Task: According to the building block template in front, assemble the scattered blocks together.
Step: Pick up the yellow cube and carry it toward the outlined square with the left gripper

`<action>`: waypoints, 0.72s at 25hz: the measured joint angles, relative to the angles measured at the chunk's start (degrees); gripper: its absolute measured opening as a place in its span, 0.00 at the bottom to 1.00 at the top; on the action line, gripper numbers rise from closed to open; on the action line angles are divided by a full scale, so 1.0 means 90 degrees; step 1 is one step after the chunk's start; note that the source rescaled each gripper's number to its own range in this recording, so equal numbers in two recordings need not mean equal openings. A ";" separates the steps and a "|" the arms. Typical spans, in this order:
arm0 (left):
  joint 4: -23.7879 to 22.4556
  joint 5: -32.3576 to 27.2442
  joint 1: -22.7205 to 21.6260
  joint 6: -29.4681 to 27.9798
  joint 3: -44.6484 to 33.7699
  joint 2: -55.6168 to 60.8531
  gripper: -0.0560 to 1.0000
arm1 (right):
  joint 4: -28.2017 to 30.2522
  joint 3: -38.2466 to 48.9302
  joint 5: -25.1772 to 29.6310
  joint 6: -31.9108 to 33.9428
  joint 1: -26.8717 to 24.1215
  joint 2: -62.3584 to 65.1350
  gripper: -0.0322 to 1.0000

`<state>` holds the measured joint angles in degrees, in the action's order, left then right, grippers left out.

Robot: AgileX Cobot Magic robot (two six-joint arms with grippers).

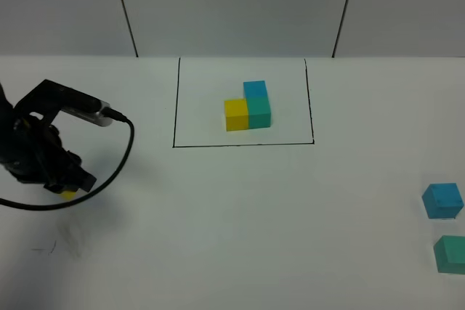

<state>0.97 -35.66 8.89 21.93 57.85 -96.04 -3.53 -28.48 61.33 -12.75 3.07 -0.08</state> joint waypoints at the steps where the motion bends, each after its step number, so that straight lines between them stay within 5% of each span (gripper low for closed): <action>1: 0.0000 -0.0170 0.0166 0.0348 0.0187 0.0000 0.06 | 0.0000 0.0000 0.0000 0.0000 0.0000 0.0000 0.03; 8: 0.0117 -0.1339 0.1324 0.2417 0.1027 0.0000 0.06 | 0.0000 0.0000 0.0000 0.0000 0.0000 0.0000 0.03; 18: 0.1654 -0.0483 0.2292 0.4089 0.1260 -0.0281 0.06 | 0.0000 0.0000 0.0000 0.0000 0.0000 0.0000 0.03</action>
<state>15.85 -40.01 29.52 58.73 69.19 -98.57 -3.53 -28.48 61.33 -12.75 3.07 -0.08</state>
